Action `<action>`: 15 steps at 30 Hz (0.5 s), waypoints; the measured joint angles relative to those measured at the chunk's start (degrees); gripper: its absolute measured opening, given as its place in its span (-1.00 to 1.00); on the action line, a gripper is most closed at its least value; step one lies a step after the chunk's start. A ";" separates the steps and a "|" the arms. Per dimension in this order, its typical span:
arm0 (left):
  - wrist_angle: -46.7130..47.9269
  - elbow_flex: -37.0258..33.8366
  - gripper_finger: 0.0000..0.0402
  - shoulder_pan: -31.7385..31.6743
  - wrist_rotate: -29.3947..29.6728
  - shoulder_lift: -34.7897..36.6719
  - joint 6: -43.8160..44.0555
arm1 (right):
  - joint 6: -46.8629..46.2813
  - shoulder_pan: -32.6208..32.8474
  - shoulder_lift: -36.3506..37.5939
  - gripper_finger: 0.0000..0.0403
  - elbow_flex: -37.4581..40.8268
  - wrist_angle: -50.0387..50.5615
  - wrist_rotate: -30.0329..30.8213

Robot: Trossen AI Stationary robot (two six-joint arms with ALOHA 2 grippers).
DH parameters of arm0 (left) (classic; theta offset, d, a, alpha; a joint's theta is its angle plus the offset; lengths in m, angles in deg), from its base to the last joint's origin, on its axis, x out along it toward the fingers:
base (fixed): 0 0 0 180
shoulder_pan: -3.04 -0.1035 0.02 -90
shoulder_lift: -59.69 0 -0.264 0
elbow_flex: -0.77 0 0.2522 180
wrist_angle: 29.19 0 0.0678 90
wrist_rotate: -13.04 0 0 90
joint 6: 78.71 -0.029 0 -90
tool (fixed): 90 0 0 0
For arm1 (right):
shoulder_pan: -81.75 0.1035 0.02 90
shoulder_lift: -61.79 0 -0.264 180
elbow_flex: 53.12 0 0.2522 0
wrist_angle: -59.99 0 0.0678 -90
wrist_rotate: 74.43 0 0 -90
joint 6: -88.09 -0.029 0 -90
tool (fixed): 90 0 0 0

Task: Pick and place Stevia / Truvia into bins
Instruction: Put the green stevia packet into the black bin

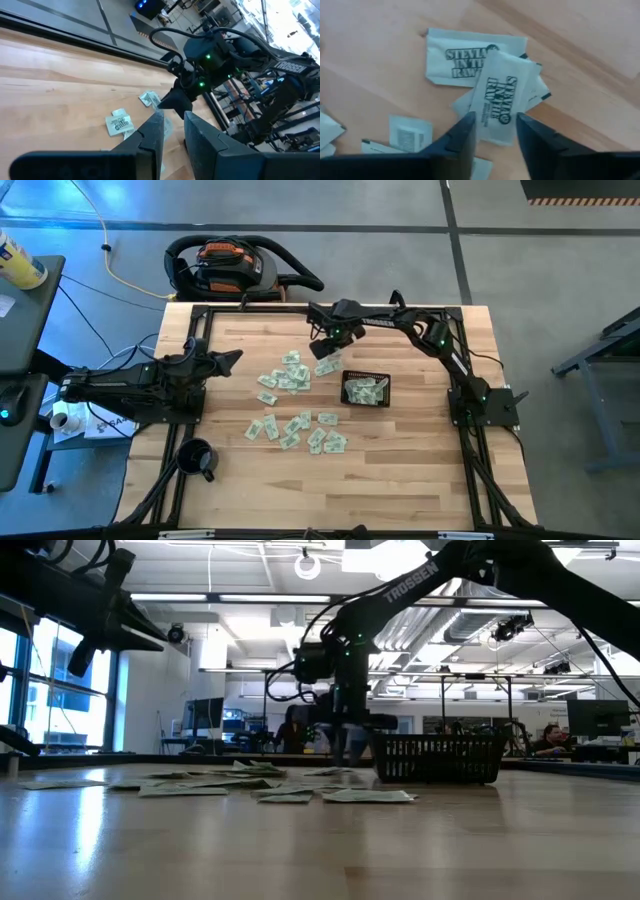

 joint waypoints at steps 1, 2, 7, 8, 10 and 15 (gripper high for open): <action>0.04 0.00 -0.45 0.00 0.00 0.00 0.00 | 0.01 0.01 0.00 -0.23 0.00 -0.02 -0.29; 0.05 0.00 -0.45 0.00 0.01 0.00 0.00 | 0.00 0.01 0.00 -0.14 0.00 -0.12 -0.58; 0.14 0.00 -0.45 0.00 0.03 0.00 0.00 | -1.04 -0.89 0.02 0.21 0.00 -1.44 -2.18; 0.24 0.00 -0.45 0.00 0.04 0.00 0.00 | -1.29 -1.27 -0.20 0.23 -0.02 -1.86 -2.83; 0.57 0.00 -0.45 0.00 0.05 0.00 0.00 | -1.54 -2.22 -0.92 0.23 -0.07 -2.02 -5.03; 0.96 0.00 -0.45 0.00 0.07 0.00 0.00 | -1.46 -3.49 -1.95 0.01 -0.30 -1.19 -7.48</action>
